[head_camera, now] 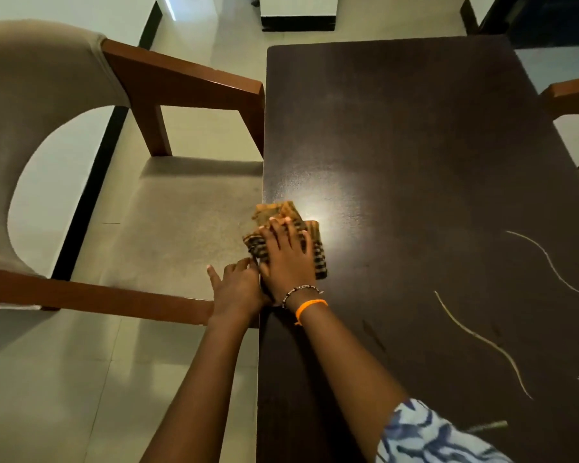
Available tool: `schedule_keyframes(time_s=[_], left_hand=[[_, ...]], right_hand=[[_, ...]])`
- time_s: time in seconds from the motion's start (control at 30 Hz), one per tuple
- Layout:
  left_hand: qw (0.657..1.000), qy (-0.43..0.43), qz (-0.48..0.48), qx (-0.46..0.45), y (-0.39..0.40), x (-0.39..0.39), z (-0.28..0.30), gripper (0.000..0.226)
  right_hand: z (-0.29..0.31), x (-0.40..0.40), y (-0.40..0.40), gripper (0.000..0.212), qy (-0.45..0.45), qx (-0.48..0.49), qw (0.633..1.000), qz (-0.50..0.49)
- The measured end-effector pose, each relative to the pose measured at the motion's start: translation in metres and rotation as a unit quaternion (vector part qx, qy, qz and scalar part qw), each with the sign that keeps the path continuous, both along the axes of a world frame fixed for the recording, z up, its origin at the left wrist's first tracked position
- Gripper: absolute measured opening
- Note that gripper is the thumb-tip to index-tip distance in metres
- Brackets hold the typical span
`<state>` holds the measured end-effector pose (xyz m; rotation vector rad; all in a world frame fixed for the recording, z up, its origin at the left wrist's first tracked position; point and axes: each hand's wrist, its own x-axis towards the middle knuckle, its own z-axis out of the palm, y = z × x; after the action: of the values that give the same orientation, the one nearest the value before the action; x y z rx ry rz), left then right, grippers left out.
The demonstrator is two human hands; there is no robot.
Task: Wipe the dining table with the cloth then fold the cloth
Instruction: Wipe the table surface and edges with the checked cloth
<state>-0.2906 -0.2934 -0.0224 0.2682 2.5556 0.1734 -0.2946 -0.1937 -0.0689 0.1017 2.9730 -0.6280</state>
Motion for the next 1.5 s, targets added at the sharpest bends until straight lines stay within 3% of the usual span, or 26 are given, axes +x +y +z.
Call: schedule_keyframes(time_s=[0.07,0.17,0.27,0.43,0.53,0.63,0.73,0.87,0.93,1.0,1.2,1.33,1.5], left_hand=[[1.000,0.016,0.010,-0.017,0.004,0.003,0.003,0.073],[0.999,0.041,-0.006,-0.022,0.012,0.012,0.003,0.087],[0.999,0.043,-0.008,-0.027,0.018,0.015,-0.001,0.095],[0.999,0.016,-0.008,-0.033,0.023,0.011,-0.005,0.089],[1.000,0.011,0.000,-0.026,0.027,0.011,-0.006,0.089],[1.000,0.010,0.014,-0.022,0.029,0.012,-0.006,0.089],[0.999,0.017,0.023,-0.044,0.032,0.015,-0.005,0.083],[0.998,0.058,0.007,-0.028,0.050,0.030,0.000,0.080],[0.996,0.083,-0.034,-0.010,0.068,0.041,0.004,0.078],[0.992,0.098,-0.076,0.002,0.085,0.047,0.005,0.080],[0.983,0.062,-0.163,0.060,0.146,0.053,0.009,0.083],[0.978,0.050,-0.197,0.041,0.172,0.062,0.004,0.088],[0.980,0.053,-0.190,0.014,0.178,0.067,0.003,0.091]], right_hand=[[0.001,0.002,0.004,0.060,0.002,0.015,0.999,0.039],[0.002,0.009,0.044,0.065,0.008,0.043,0.998,0.052],[0.002,0.023,0.106,0.064,-0.004,0.066,0.997,-0.031],[0.007,0.058,0.222,0.059,-0.022,0.077,0.971,-0.226],[0.008,0.063,0.235,0.059,-0.039,0.064,0.946,-0.317],[0.007,0.056,0.204,0.059,-0.031,0.066,0.936,-0.343],[0.005,0.046,0.153,0.063,-0.028,0.068,0.959,-0.274],[0.005,0.038,0.087,0.064,-0.019,0.052,0.993,-0.102],[0.002,0.043,0.089,0.061,-0.009,0.060,0.998,-0.008],[0.000,0.051,0.117,0.062,0.009,0.070,0.997,0.021],[0.001,0.097,0.263,0.060,-0.003,0.084,0.986,-0.141],[0.008,0.139,0.356,0.059,-0.014,0.092,0.952,-0.293],[0.005,0.144,0.370,0.059,-0.020,0.070,0.919,-0.386]])
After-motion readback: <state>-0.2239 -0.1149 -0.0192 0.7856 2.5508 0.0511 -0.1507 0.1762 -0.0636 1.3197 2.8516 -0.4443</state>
